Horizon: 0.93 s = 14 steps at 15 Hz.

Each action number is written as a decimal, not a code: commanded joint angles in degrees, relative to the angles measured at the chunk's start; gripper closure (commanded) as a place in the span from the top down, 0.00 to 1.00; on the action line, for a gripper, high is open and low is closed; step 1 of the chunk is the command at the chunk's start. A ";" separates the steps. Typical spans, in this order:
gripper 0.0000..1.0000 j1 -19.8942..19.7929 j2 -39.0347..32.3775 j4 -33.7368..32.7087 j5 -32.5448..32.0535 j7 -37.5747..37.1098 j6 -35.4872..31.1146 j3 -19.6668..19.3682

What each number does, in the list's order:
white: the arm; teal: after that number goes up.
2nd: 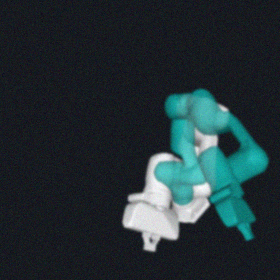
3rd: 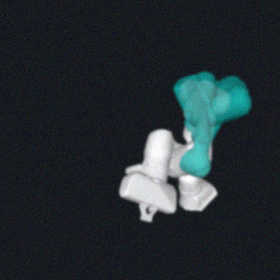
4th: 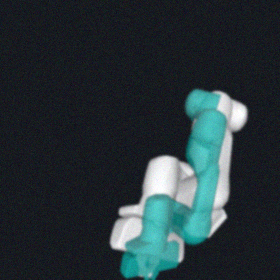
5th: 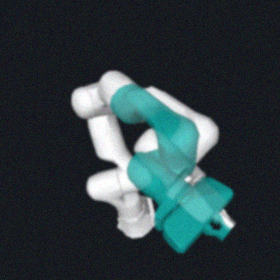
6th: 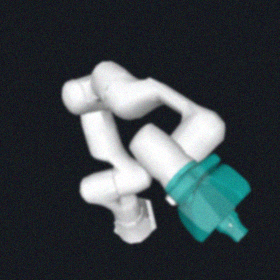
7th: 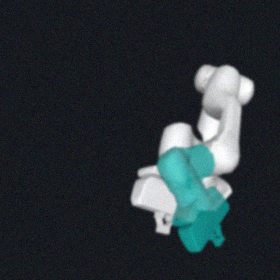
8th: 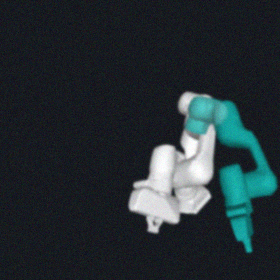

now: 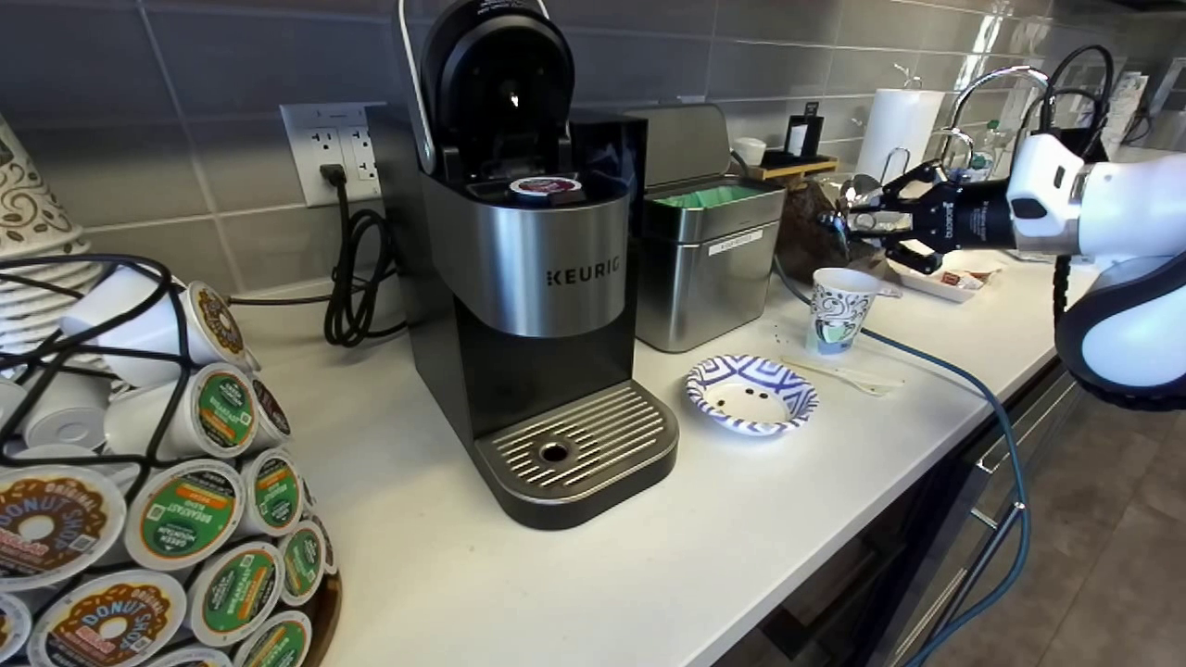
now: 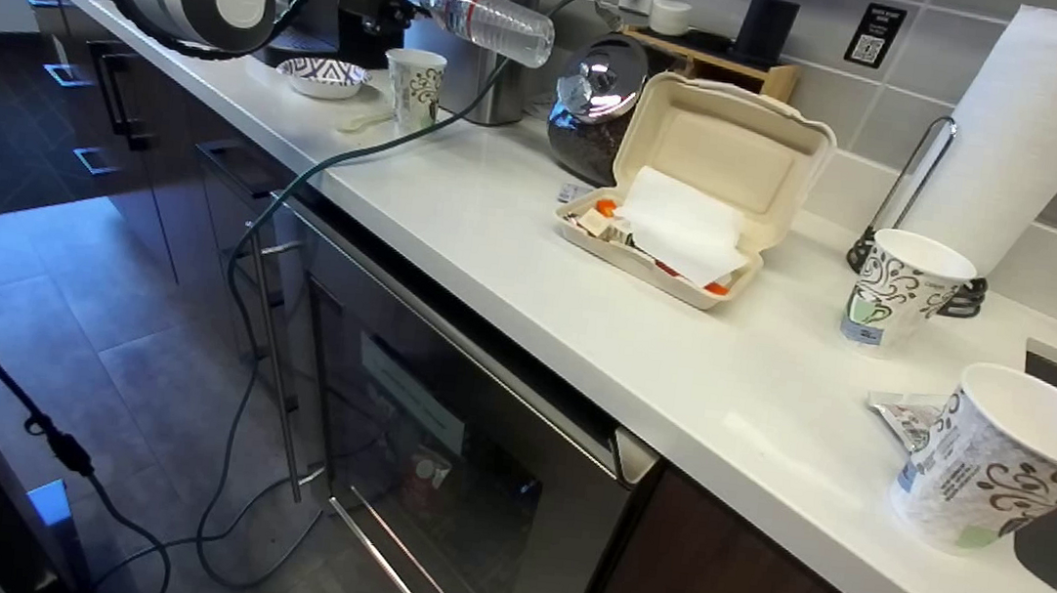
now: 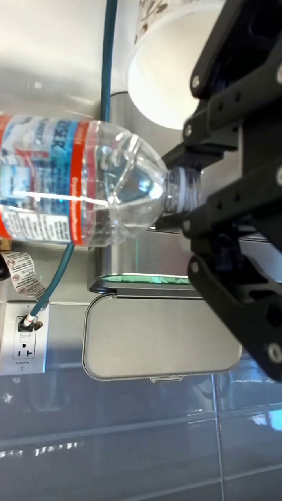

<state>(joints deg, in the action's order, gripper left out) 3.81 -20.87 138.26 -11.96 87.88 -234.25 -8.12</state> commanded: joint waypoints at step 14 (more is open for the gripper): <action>0.08 0.59 -0.72 0.11 1.80 5.90 -3.59 -0.07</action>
<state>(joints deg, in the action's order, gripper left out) 3.82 -21.23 138.28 -11.86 90.50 -235.03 -8.12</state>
